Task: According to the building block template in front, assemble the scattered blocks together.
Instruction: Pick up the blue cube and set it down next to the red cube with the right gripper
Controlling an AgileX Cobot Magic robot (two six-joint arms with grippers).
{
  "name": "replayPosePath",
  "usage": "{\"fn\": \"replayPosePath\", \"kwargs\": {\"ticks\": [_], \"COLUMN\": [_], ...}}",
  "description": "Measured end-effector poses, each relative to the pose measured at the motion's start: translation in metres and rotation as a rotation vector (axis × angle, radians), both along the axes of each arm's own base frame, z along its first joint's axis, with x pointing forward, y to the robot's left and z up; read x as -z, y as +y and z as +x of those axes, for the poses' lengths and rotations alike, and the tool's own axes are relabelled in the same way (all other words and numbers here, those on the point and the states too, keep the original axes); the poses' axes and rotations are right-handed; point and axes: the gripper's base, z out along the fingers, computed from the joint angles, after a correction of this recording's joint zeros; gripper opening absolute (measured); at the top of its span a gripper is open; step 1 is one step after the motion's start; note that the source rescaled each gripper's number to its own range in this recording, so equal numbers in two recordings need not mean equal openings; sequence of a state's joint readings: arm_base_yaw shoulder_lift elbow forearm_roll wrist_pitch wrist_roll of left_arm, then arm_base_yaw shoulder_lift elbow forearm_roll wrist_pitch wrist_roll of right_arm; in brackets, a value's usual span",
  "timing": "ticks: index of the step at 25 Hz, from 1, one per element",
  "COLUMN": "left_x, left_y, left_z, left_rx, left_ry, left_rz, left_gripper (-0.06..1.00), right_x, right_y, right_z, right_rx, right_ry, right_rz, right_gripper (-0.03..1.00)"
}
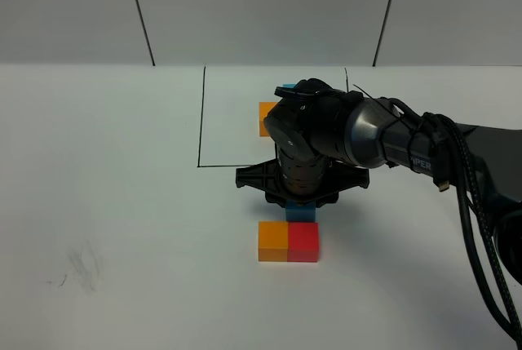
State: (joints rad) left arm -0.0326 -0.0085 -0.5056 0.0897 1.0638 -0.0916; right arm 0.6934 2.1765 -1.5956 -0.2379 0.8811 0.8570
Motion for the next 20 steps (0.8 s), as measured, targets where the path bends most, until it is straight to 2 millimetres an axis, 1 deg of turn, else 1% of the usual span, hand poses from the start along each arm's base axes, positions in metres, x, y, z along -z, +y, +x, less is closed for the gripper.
{"fn": "replayPosePath", "kwargs": {"ticks": [7,20], "left_x": [0.0,0.0], "left_y": [0.0,0.0], "left_z": [0.0,0.0], "left_rx": [0.0,0.0], "left_ry": [0.0,0.0], "left_rz": [0.0,0.0], "left_gripper": [0.21,0.21], "right_x": [0.0001,0.0001], "right_y": [-0.0036,-0.0037], "right_z": [0.0003,0.0006], "right_rx": [0.022,0.021], "right_ry": [-0.004,-0.006], "right_rz": [-0.035,-0.037], "right_gripper": [0.02,0.02]}}
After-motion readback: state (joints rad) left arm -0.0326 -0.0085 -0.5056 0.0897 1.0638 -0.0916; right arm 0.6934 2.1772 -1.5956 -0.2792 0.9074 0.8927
